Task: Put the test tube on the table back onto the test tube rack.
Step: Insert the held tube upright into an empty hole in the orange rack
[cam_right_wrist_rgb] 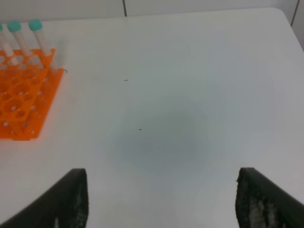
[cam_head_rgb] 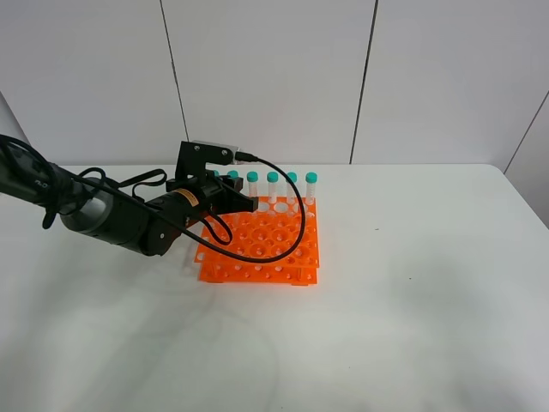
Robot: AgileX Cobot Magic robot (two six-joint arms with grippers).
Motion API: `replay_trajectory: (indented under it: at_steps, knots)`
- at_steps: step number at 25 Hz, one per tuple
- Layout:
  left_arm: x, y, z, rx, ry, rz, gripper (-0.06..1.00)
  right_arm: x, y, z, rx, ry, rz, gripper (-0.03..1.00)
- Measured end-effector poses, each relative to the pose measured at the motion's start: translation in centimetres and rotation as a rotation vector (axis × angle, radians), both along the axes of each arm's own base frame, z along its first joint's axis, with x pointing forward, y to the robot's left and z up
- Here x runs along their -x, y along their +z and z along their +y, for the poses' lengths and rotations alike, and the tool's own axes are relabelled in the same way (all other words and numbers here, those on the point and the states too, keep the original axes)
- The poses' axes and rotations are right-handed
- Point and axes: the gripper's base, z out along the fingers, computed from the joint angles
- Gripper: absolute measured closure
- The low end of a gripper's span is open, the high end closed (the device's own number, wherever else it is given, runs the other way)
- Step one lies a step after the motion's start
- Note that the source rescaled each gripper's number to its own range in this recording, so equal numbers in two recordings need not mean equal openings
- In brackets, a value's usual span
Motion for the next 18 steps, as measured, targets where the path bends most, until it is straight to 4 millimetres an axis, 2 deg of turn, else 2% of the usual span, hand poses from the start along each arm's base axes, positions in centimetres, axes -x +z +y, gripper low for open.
replay_trajectory:
  at_steps: [9, 18]
  knots:
    - [0.03, -0.06, -0.04, -0.004, -0.006, 0.005, 0.79, 0.0, 0.0, 0.0, 0.0, 0.0, 0.0, 0.24]
    - [0.03, -0.06, -0.04, -0.003, -0.006, 0.006, 0.77, 0.0, 0.0, 0.0, 0.0, 0.0, 0.0, 0.24]
